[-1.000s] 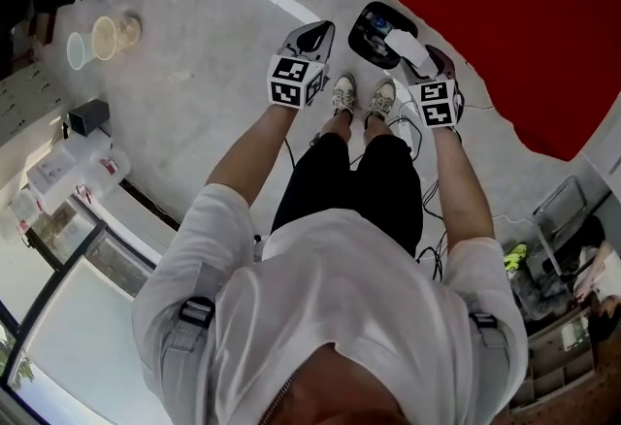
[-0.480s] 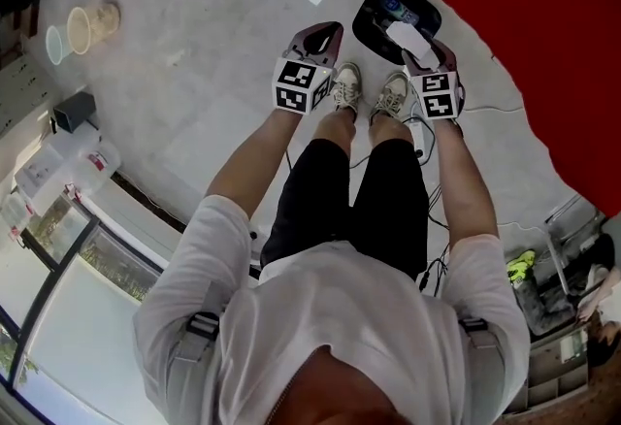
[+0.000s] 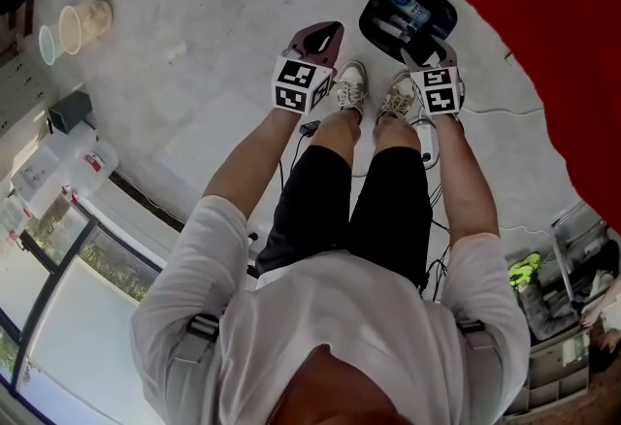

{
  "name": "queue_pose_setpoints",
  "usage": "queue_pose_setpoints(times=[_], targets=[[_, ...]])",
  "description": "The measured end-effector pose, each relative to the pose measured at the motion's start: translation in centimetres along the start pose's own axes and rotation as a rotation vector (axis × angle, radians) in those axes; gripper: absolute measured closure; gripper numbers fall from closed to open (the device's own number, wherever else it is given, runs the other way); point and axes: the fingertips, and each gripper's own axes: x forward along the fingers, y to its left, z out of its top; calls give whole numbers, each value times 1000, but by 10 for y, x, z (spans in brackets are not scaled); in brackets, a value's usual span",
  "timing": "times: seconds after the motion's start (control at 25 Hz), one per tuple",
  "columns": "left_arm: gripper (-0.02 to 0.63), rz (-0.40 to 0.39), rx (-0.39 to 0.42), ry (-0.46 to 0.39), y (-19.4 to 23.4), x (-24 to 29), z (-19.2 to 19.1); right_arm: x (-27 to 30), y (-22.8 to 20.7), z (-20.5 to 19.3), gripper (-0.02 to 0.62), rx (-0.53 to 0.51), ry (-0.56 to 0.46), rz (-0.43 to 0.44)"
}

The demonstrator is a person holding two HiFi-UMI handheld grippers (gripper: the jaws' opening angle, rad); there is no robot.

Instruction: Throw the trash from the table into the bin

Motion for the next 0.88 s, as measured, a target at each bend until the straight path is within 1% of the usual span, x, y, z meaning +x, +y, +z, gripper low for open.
queue_pose_setpoints(times=[0.12,0.32,0.6,0.88], targets=[[595,-6,1,-3,-5,-17,16,-28,6,22,330,8,-29,-16],[595,-15,8,-25,-20,-42,57,-81,10,61,330,26,-94,-38],[595,-43,46,-91,-48,-88,138,-181,18,130,331,64,-214,-95],[595,-71,91,-161,-75,-129,213,-271,17,184,335,104,-325,-161]])
